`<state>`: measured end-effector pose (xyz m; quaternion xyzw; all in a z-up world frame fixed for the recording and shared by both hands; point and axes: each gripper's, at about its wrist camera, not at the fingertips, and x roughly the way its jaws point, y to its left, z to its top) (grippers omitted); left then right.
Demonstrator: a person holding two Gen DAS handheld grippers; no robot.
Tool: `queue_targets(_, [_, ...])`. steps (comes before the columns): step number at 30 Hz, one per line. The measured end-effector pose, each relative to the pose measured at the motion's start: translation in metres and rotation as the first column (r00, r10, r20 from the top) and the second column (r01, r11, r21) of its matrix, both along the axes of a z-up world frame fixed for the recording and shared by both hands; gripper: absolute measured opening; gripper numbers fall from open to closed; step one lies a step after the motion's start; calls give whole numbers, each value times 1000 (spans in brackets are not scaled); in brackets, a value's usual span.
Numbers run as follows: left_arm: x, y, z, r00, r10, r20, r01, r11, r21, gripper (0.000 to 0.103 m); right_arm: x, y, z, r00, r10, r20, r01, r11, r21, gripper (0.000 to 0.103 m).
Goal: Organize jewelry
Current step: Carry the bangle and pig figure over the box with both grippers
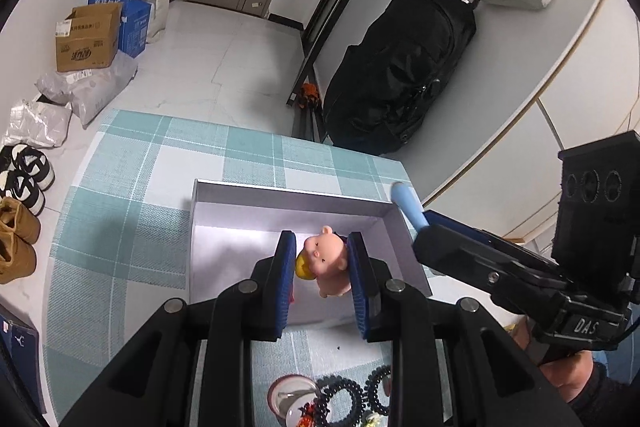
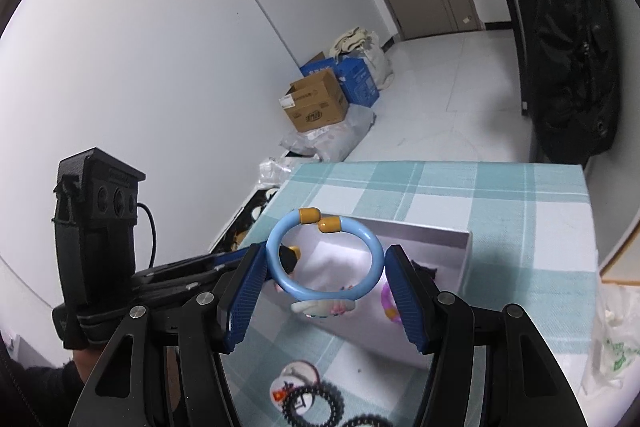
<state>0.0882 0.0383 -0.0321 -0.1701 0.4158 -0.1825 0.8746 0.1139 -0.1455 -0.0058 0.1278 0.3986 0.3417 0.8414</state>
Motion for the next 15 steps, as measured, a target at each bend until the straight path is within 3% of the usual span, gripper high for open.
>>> queue_targets(15, [22, 12, -18, 998, 9, -58, -10, 1000, -19, 21, 34, -1, -30, 995, 7, -97, -2, 999, 43, 61])
